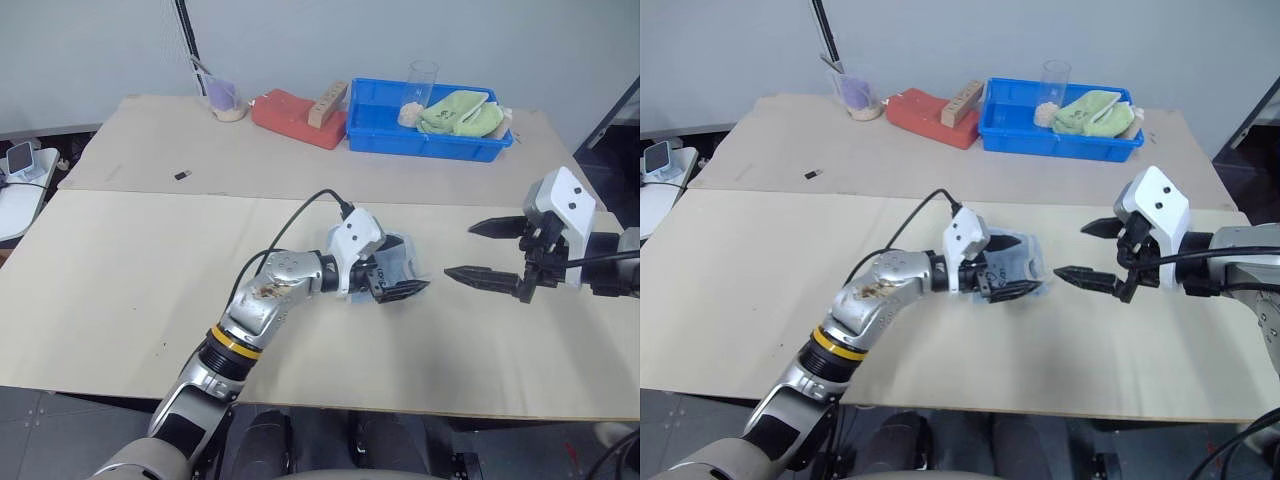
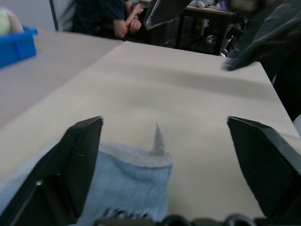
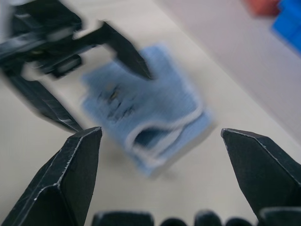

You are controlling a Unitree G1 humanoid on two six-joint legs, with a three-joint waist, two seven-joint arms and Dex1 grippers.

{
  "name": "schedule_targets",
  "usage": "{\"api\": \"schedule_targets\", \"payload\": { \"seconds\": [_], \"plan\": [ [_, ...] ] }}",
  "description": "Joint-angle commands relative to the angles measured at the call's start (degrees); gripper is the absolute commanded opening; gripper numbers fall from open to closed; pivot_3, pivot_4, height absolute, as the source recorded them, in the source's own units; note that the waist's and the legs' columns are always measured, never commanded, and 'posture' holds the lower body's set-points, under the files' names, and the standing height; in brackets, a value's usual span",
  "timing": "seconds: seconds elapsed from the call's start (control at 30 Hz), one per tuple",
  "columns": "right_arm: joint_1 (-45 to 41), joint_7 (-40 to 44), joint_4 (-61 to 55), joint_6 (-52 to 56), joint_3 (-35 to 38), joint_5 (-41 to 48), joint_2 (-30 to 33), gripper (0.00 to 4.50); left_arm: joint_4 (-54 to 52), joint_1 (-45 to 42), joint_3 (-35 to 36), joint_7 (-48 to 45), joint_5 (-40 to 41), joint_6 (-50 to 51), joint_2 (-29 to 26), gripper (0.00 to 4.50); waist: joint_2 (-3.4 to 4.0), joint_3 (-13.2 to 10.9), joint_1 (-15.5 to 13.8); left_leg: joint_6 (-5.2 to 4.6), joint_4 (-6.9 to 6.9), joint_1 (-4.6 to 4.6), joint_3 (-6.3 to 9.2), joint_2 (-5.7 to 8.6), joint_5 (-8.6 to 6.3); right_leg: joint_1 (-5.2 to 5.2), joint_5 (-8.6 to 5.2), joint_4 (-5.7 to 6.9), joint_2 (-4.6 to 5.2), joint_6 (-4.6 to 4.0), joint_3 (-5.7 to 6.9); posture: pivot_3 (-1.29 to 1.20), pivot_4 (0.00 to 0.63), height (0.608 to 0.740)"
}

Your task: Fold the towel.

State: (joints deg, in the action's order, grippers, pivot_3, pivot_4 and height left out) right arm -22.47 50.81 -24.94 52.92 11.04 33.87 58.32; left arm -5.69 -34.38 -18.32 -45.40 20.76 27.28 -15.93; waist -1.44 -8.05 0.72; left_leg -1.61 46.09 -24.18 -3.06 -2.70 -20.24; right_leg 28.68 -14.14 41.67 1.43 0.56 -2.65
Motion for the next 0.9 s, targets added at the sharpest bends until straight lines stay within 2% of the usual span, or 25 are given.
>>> {"api": "schedule_targets", "payload": {
  "seconds": [0.03,0.17,0.3,0.4,0.53,0.73,0.77,0.8,0.9],
  "plan": [
    [-3.3,-5.9,3.1,-2.1,-4.1,-3.8,-4.9,4.5,-4.8,1.8,5.6,-7.2,0.6,-4.7,-8.6,4.45,0.0,0.0,0.5,0.0,-0.06,0.07,-0.01,-0.03,0.0,0.0,0.0,0.01,-0.05,-0.01,-0.02,0.0,0.15,0.661],
    [-6.4,-12.1,9.2,-5.1,-9.9,-9.5,-13.3,4.5,-9.1,7.2,11.0,-17.4,4.5,-4.8,-21.1,4.45,0.11,0.0,0.7,0.0,-0.23,0.34,-0.05,-0.13,0.01,0.03,-0.1,0.11,-0.16,-0.17,-0.03,0.0,0.15,0.661],
    [-7.4,-13.3,14.6,-8.3,-12.5,-12.9,-16.9,4.5,-12.2,10.3,15.5,-19.7,7.9,-2.8,-26.0,4.45,0.13,0.0,-0.9,0.01,-0.21,0.28,-0.06,-0.07,0.01,0.12,-0.11,0.08,-0.05,-0.19,0.06,0.0,0.15,0.661],
    [-8.5,-14.7,20.2,-10.8,-13.6,-15.4,-19.7,4.5,-14.7,12.7,20.0,-20.9,12.0,-0.3,-29.1,4.45,0.12,0.0,-0.7,0.01,-0.16,0.18,-0.09,-0.05,0.01,0.1,-0.07,-0.05,-0.03,-0.15,0.02,0.0,0.15,0.661],
    [-11.0,-15.7,28.6,-8.6,-12.9,-15.0,-24.1,4.5,-17.2,15.7,28.5,-24.0,20.8,2.2,-32.3,4.45,0.1,0.0,-0.5,0.01,-0.14,0.1,-0.1,-0.05,0.01,0.16,-0.04,-0.03,-0.02,-0.17,0.03,0.0,0.15,0.661],
    [-13.7,-13.8,35.1,-4.7,-10.6,-11.8,-27.8,4.5,-18.6,16.9,32.2,-24.0,25.5,2.9,-32.9,4.45,0.1,0.0,0.0,0.01,-0.13,0.0,-0.08,-0.04,0.02,0.31,0.11,0.07,-0.03,-0.43,0.04,0.0,0.15,0.661],
    [-14.1,-13.5,35.5,-3.7,-10.2,-11.1,-28.4,3.95,-18.8,16.9,32.2,-23.9,25.3,2.6,-32.9,4.5,0.11,0.0,0.0,0.01,-0.13,0.01,-0.08,-0.04,0.02,0.31,0.11,0.08,-0.04,-0.42,0.03,0.0,0.15,0.661],
    [-14.4,-13.3,35.9,-3.3,-10.1,-10.8,-28.8,3.73,-18.9,17.0,32.2,-23.7,25.2,2.4,-32.9,4.5,0.11,0.0,0.1,0.01,-0.13,0.01,-0.08,-0.04,0.02,0.31,0.11,0.09,-0.04,-0.43,0.03,0.0,0.15,0.661],
    [-15.1,-12.8,36.1,-3.1,-10.4,-11.0,-29.5,2.62,-19.5,17.5,32.2,-23.1,24.8,2.2,-33.0,4.5,0.11,0.0,0.2,0.01,-0.13,0.02,-0.07,-0.06,0.02,0.32,0.1,0.11,-0.08,-0.43,0.03,0.0,0.15,0.661]
  ]
}}
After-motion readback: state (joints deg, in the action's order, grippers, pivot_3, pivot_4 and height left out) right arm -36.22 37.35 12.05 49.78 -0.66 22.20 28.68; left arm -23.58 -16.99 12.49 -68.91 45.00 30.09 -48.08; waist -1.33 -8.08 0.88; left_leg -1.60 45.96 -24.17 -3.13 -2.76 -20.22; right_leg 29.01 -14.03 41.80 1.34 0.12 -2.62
